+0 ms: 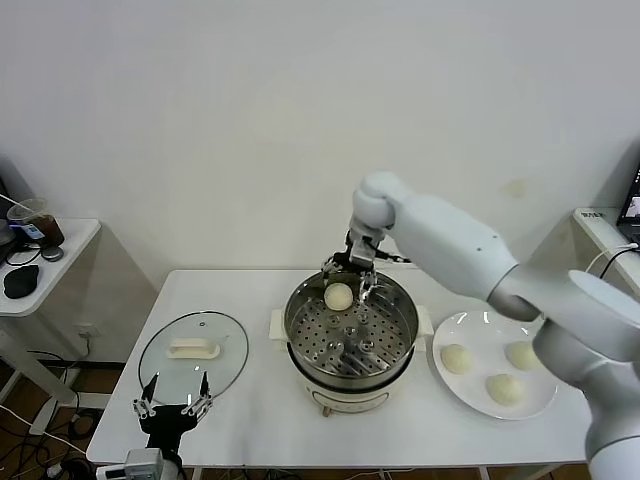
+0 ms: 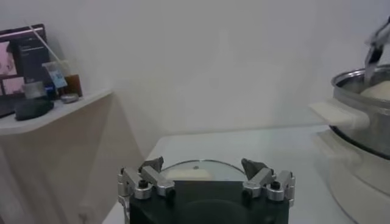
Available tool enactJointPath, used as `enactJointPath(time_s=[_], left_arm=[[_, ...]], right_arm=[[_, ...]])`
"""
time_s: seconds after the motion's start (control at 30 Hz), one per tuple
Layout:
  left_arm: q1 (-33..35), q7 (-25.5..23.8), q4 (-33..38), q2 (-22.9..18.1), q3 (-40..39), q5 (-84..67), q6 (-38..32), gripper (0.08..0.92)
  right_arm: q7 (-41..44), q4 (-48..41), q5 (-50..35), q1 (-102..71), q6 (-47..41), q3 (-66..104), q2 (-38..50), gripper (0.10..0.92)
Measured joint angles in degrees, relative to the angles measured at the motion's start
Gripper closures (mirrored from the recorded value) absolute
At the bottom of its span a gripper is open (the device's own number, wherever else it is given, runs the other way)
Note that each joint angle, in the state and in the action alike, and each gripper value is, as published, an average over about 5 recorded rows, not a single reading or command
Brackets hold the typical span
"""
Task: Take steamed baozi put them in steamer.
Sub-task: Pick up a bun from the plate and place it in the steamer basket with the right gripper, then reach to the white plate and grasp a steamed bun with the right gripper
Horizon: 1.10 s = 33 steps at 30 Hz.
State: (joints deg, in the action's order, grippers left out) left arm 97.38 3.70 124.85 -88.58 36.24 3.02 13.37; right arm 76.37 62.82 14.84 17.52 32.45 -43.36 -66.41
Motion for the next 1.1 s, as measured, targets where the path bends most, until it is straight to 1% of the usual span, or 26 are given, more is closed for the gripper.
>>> enactJointPath(time_s=[0.13, 0.3, 0.5, 0.63, 0.77, 0.93, 1.1], left_arm=[[0.32, -0.39, 0.37, 0.3, 0.21, -0.23, 0.37, 0.177], [0.71, -1.15, 1.22, 0.99, -0.25, -0.2, 0.91, 0.177], [0.99, -1.74, 2.18, 1.75, -1.14, -0.27, 1.21, 0.177], [1.46, -2.09, 2.59, 2.27, -1.61, -0.44, 1.32, 0.177], [1.64, -2.34, 3.0, 2.31, -1.51, -0.94, 1.54, 0.177], [1.93, -2.55, 3.19, 2.11, -1.59, -1.32, 1.56, 0.177], [2.08, -2.57, 2.55, 1.92, -1.75, -0.97, 1.51, 0.177]], right_arm=[[-0.76, 3.04, -6.87, 2.35, -7.05, -0.44, 5.1, 0.203], [-0.86, 5.59, -15.07, 4.86, -17.93, -1.25, 12.72, 0.203], [0.5, 8.11, -20.3, 5.26, -31.28, -2.05, 21.88, 0.203], [1.14, 10.55, -21.16, 4.06, -38.07, -2.06, 27.34, 0.203], [1.08, 13.3, -20.53, 1.06, -42.36, -0.99, 31.66, 0.203], [-0.2, 15.65, -17.91, -6.38, -45.31, 3.19, 34.44, 0.203], [-1.72, 15.94, -13.43, -15.4, -46.42, 8.69, 34.45, 0.203]])
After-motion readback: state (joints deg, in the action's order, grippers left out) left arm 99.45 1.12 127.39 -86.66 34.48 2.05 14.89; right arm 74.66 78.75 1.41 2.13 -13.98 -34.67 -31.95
